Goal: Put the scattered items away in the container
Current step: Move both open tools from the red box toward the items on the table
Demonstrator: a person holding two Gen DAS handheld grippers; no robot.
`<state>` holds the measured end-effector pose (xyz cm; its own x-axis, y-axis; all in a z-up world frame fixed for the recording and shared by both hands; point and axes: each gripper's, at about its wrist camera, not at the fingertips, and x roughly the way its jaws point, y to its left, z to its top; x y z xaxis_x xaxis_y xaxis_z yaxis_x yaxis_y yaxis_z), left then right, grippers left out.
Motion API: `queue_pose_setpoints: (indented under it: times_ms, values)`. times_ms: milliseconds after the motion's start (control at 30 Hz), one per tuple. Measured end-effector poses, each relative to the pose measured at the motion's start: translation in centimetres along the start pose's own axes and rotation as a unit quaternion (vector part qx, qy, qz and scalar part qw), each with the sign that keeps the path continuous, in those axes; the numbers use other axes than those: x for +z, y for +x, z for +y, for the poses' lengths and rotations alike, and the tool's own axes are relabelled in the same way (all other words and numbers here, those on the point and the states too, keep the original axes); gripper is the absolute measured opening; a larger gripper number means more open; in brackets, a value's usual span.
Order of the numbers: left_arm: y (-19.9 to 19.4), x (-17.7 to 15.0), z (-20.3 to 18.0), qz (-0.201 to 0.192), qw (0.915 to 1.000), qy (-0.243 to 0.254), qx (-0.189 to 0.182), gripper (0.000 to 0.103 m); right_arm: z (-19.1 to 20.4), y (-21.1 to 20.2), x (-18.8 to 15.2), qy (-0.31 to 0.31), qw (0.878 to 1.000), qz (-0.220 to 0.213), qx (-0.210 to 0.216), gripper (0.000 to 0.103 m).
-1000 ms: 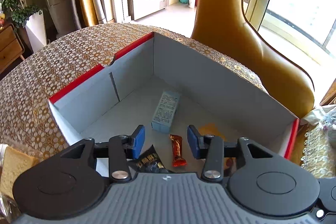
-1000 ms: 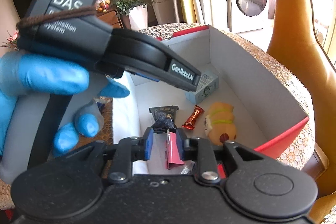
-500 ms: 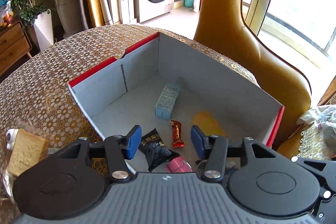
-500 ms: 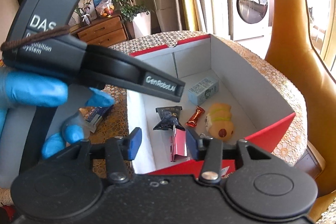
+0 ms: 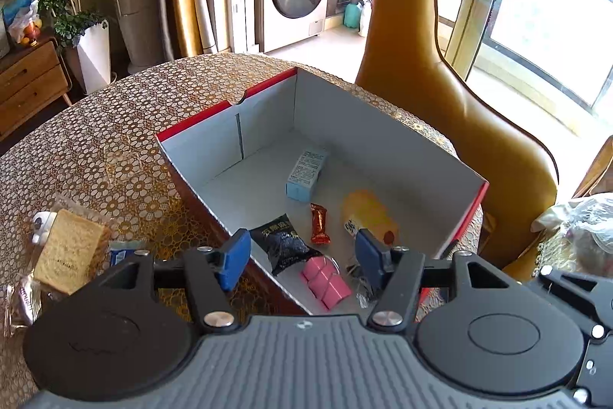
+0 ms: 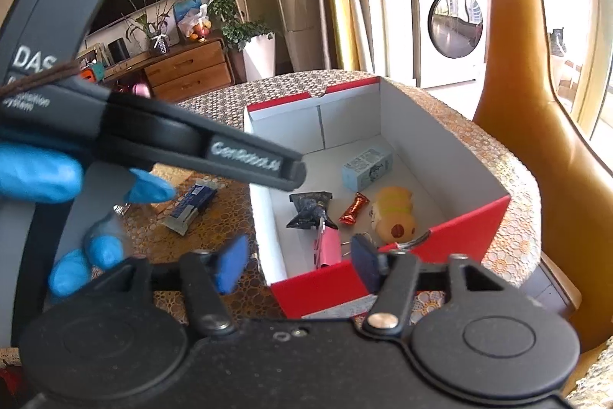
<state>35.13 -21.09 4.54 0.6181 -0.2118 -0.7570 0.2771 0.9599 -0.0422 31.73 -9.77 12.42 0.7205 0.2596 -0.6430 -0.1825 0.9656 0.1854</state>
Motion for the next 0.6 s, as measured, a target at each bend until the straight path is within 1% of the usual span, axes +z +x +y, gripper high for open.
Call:
queue_pose_setpoints:
  times_ms: [67,167,233,267,300,600]
  values:
    - [-0.5,-0.4,0.0,-0.001,1.0000,-0.002,-0.001,0.064,-0.1,-0.3,-0.1,0.000,1.000,-0.003,0.000,0.103]
    - [-1.2,-1.1,0.1,-0.004,1.0000,-0.003,-0.001,0.065,-0.1,-0.6,-0.2,0.001,1.000,-0.006,0.002,0.103]
    - [-1.6,-1.5,0.2,-0.004,1.0000,-0.005,-0.003,0.070,-0.1,-0.7,-0.2,0.002,1.000,-0.007,0.004,0.103]
    - [-1.7,-1.7,0.4,-0.005,1.0000,-0.005,-0.003,0.074,0.0,-0.8,-0.2,0.002,1.000,-0.007,0.005,0.103]
    - [-2.0,-2.0,0.5,-0.007,1.0000,-0.005,-0.003,0.075,0.1,-0.8,-0.2,0.001,1.000,-0.007,0.006,0.103]
    - [-3.8,-3.8,2.4,-0.015,0.9996,-0.022,0.003,0.076,2.0,-1.1,-0.6,-0.016,1.000,-0.011,0.009,0.103]
